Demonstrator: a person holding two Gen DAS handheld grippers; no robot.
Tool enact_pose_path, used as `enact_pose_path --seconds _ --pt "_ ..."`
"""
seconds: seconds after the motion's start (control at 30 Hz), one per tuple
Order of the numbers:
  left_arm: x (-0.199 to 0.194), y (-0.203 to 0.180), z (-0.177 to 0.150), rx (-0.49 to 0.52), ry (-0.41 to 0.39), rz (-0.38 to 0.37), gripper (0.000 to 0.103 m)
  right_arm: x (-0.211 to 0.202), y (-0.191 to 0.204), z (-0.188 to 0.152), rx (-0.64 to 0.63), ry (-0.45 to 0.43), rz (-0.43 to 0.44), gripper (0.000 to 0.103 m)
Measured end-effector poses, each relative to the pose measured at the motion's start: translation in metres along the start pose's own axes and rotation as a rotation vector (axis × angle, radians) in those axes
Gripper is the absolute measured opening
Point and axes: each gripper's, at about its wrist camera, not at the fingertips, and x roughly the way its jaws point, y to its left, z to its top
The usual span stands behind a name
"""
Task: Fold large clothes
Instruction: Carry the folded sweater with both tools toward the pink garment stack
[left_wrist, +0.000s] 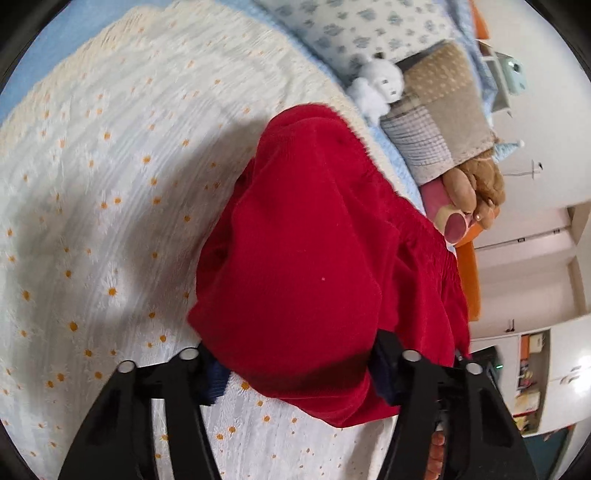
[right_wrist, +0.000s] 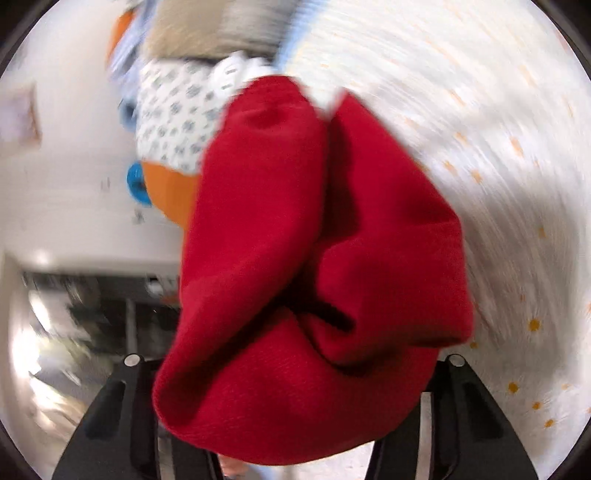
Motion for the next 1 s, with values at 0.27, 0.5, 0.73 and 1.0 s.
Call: enact_pose_path --seconds 0.27,0.5,0.73,1.0 --pt "-0.032 -0.054 -0.006 0.253 -0.139 0.043 0.051 -0.022 0.054 -0.009 -0.294 -0.091 -0.053 0.041" --pt "-0.066 -0.137 -0.021 0.414 -0.211 0.034 0.05 -0.083 0.09 -0.019 -0.425 -0.219 -0.042 0.041" --pt "-0.087 -0.277 -0.07 0.612 -0.271 -0.038 0.05 -0.22 0.115 -0.011 -0.508 -0.415 -0.039 0.041" --pt "-0.036 -0.453 -0.196 0.829 -0.235 -0.261 0.052 -0.452 0.082 -0.039 -0.536 -0.704 -0.211 0.041"
